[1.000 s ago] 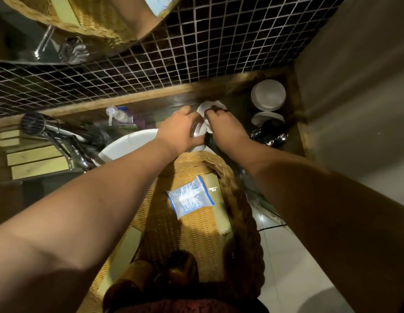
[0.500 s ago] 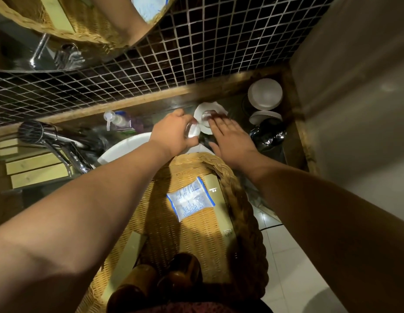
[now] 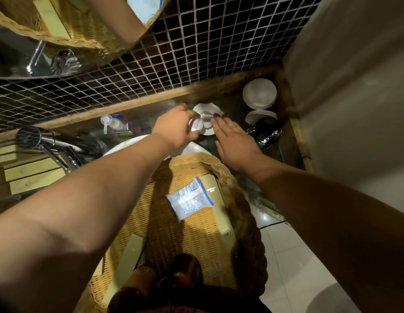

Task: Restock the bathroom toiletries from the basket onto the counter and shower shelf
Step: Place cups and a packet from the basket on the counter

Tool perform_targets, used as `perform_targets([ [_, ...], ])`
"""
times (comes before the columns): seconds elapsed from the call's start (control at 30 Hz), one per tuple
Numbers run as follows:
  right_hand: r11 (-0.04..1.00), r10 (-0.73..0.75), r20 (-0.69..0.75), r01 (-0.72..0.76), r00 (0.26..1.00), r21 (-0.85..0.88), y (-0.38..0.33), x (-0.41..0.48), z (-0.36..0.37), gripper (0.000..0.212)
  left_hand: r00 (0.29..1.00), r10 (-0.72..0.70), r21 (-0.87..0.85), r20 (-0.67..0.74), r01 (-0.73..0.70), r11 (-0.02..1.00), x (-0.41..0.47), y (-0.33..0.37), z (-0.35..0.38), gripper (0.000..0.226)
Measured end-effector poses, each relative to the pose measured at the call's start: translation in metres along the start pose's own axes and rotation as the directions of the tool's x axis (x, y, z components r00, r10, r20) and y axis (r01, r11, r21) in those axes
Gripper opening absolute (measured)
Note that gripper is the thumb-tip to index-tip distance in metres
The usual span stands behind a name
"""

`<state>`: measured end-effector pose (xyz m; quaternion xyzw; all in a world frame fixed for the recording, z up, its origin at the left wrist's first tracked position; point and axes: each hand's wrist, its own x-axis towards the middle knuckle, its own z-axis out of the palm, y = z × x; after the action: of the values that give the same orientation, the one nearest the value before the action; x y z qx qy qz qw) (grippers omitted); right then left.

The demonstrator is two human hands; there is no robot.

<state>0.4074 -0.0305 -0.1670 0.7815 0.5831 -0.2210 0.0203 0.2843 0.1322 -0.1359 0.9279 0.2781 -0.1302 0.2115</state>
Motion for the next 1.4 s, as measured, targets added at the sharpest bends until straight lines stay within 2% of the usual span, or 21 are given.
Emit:
perform_targets([
  [0.23, 0.993, -0.080, 0.082, 0.086, 0.993, -0.077, 0.011, -0.049, 0.019, 0.072, 0.995, 0.096, 0.051, -0.027, -0.094, 0.994, 0.012, 0.019, 0.004, 0.047],
  [0.37, 0.994, -0.046, 0.141, 0.058, 0.989, -0.089, 0.016, -0.072, 0.034, 0.077, 0.989, 0.146, 0.109, 0.003, -0.146, 0.983, 0.022, 0.027, 0.005, 0.050],
  [0.5, 1.000, 0.001, 0.168, 0.004, 0.986, -0.029, 0.020, -0.087, 0.045, 0.081, 0.994, 0.106, 0.149, 0.007, -0.106, 0.983, 0.026, 0.028, 0.006, 0.047],
  [0.67, 0.999, -0.039, 0.139, 0.033, 0.990, 0.041, 0.015, -0.100, 0.052, 0.070, 0.996, 0.087, 0.172, -0.002, -0.085, 0.981, 0.026, 0.026, 0.010, 0.042],
  [0.83, 0.999, -0.040, 0.096, 0.038, 0.995, 0.016, 0.007, -0.104, 0.059, 0.072, 0.997, 0.074, 0.125, 0.012, -0.075, 0.989, 0.026, 0.021, 0.014, 0.040],
  [0.97, 1.000, -0.013, 0.152, 0.014, 0.988, -0.006, 0.007, -0.102, 0.063, 0.081, 0.993, 0.114, 0.183, 0.013, -0.114, 0.976, 0.026, 0.022, 0.014, 0.039],
  [1.1, 1.000, 0.009, 0.164, -0.008, 0.986, -0.004, 0.007, -0.104, 0.067, 0.084, 0.979, 0.203, 0.336, -0.005, -0.190, 0.923, 0.020, 0.017, 0.018, 0.062],
  [1.23, 0.996, 0.087, 0.194, -0.084, 0.977, -0.026, 0.006, -0.100, 0.066, 0.093, 0.947, 0.315, 0.469, 0.065, -0.307, 0.828, 0.014, 0.006, 0.017, 0.089],
  [1.33, 0.993, 0.114, 0.220, -0.102, 0.969, -0.067, 0.004, -0.099, 0.063, 0.097, 0.939, 0.310, 0.487, 0.150, -0.343, 0.803, 0.011, -0.002, 0.013, 0.092],
  [1.4, 0.991, 0.122, 0.216, -0.106, 0.969, -0.082, 0.003, -0.100, 0.061, 0.095, 0.932, 0.283, 0.458, 0.224, -0.358, 0.814, 0.006, -0.005, 0.011, 0.086],
])
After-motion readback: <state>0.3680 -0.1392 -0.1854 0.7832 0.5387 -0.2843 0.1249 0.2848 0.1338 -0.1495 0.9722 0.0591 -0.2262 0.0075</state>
